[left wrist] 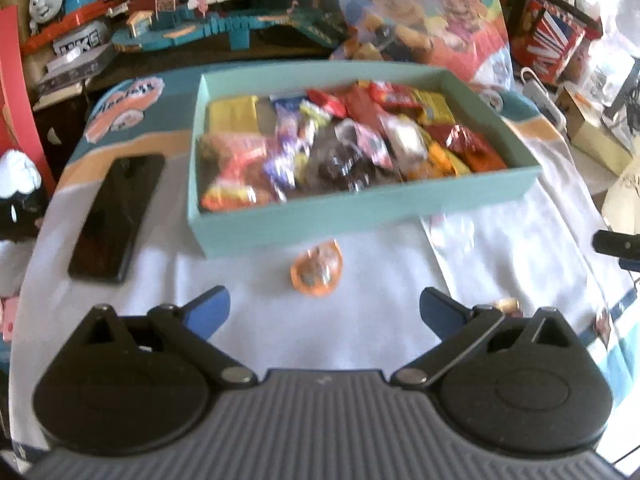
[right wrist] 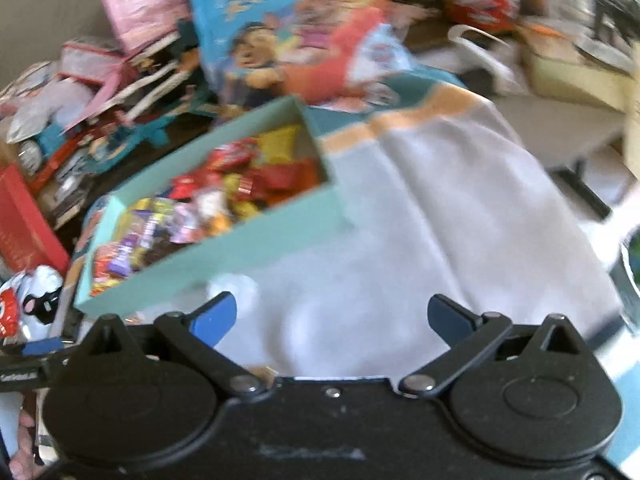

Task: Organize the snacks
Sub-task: 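Grasp a red-white candy bag with the right gripper while the left grasps a pink-green candy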

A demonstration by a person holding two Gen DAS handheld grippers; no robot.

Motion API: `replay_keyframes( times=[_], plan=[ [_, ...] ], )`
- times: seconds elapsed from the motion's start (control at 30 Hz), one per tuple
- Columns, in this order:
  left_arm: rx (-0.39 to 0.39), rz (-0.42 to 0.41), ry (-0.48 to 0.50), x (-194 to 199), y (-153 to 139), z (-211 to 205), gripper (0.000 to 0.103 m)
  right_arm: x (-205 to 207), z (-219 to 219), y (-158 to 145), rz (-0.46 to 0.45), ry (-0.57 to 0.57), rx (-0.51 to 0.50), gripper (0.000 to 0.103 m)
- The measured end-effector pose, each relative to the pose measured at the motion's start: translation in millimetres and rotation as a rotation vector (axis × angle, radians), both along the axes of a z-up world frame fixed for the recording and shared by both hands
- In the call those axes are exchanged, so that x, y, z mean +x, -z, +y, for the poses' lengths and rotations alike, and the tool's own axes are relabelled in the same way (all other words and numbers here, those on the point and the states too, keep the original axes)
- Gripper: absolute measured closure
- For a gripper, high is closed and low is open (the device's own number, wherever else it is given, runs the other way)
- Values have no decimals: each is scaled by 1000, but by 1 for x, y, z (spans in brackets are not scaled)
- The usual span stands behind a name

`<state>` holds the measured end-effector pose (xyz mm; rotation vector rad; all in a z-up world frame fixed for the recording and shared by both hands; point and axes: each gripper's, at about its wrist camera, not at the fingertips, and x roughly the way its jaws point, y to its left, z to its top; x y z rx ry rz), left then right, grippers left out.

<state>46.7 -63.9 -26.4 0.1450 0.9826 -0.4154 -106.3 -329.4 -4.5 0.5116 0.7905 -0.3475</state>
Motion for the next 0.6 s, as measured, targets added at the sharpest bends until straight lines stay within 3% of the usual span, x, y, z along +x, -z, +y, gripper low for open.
replay_keyframes(
  times=[0.27, 0.4, 0.47, 0.53, 0.57, 0.6],
  plan=[
    [40, 51, 2, -23, 23, 4, 0, -42, -13, 37, 62, 89, 32, 1],
    [72, 54, -16, -27, 27, 20, 0, -42, -8, 55, 148, 75, -25, 26],
    [73, 62, -33, -29, 28, 33, 0, -43, 4, 55, 175, 52, -102, 39],
    [72, 74, -60, -30, 29, 47, 0, -44, 17, 54, 200, 27, -166, 60],
    [69, 82, -78, -32, 31, 55, 0, -43, 24, 54, 207, 15, -196, 77],
    [64, 93, -93, -33, 32, 61, 0, -43, 30, 54, 207, -3, -211, 81]
  ],
)
